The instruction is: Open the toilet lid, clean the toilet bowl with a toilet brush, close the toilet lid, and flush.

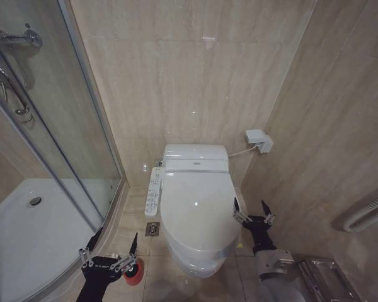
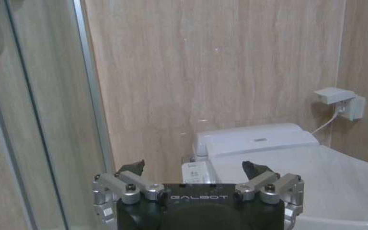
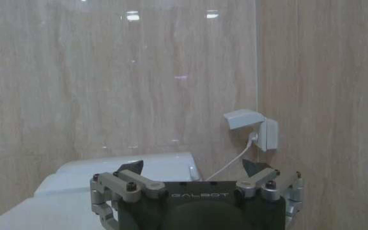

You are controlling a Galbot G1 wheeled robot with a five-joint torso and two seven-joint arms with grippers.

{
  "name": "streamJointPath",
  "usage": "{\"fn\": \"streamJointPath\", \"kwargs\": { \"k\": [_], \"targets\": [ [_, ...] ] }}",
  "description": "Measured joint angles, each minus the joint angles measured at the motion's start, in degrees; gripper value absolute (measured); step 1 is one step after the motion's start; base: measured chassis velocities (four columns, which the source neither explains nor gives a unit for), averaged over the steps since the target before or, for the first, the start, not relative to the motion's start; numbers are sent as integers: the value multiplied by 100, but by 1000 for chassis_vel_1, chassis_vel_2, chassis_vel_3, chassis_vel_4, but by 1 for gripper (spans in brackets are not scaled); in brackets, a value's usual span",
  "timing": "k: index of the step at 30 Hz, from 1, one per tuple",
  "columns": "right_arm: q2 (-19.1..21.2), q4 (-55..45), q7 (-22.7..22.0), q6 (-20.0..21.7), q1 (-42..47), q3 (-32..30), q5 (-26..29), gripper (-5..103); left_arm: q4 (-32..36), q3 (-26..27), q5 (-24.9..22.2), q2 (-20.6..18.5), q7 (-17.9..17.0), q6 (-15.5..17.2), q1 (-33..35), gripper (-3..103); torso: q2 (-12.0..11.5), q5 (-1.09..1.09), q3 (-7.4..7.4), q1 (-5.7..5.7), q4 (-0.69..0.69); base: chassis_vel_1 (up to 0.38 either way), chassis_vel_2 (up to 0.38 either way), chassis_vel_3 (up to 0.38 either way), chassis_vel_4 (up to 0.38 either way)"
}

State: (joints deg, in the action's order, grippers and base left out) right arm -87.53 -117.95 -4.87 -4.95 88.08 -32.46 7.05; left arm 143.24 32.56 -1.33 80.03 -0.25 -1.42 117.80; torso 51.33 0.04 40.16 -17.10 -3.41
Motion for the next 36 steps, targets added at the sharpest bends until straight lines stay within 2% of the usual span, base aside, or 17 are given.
{"fn": "streamJointPath", "kwargs": {
  "k": [23, 36],
  "targets": [
    [33, 200, -90, -377, -45, 32, -28, 100, 0, 0, 0, 0, 0, 0, 0, 99, 0, 0, 1, 0, 0, 0, 0, 0, 0],
    [257, 257, -122, -315, -197, 28, -10, 100, 0, 0, 0, 0, 0, 0, 0, 99, 0, 0, 0, 0, 0, 0, 0, 0, 0]
  ]
}}
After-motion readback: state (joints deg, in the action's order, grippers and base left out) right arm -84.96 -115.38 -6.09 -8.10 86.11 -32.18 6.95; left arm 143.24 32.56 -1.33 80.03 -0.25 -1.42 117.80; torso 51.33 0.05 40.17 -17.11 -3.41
